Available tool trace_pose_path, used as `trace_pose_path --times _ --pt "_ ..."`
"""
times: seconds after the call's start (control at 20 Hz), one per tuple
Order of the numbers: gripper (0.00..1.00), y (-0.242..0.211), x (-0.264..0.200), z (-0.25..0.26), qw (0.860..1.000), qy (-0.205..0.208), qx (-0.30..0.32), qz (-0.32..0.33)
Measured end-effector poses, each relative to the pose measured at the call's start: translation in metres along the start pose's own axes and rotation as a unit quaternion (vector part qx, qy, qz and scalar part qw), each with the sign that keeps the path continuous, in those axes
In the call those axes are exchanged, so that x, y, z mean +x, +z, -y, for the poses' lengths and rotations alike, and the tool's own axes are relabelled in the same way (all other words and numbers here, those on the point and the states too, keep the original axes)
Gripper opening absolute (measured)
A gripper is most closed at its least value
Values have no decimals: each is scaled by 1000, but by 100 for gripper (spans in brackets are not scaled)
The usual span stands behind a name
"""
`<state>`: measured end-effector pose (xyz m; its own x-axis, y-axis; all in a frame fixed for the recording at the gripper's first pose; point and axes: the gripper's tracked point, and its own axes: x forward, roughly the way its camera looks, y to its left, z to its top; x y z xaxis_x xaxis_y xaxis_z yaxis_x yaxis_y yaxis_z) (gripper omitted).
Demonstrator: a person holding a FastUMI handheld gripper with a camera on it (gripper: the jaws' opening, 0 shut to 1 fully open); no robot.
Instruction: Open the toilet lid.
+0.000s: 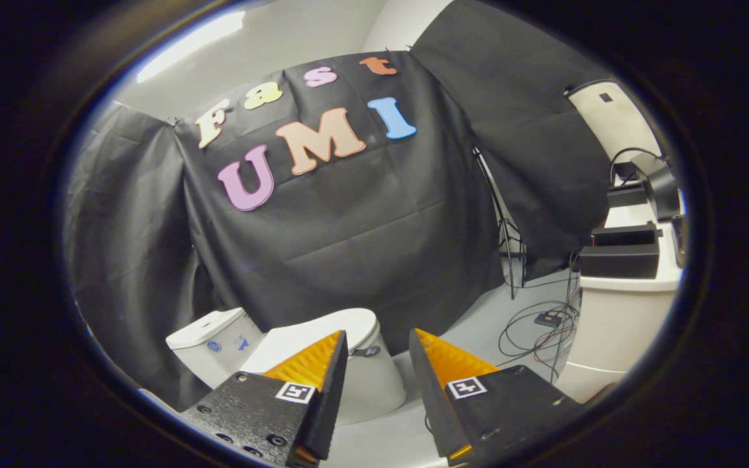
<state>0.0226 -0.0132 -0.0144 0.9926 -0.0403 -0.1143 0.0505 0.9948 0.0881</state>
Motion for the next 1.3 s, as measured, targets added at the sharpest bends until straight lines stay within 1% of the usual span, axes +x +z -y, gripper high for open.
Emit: trace_pose_path --times 0.15,0.25,0.35,0.45,0.55,0.65,0.85,0.95,1.15,1.3 --pt "59 -3 22 -3 1000 -7 14 -24" --pt "59 4 42 -15 999 13 33 -14" --pt "59 13 72 -23 996 32 79 9" --pt "59 10 103 -30 988 47 145 23" --pt "59 3 125 -32 976 65 207 36" --pt "59 -7 152 -34 963 75 256 41" --pt "59 -42 193 -31 945 69 318 20" --pt "59 -60 210 -26 940 56 338 5" --pt "59 -94 237 -17 930 32 365 -39" --pt "59 -120 251 -19 926 23 368 -85"
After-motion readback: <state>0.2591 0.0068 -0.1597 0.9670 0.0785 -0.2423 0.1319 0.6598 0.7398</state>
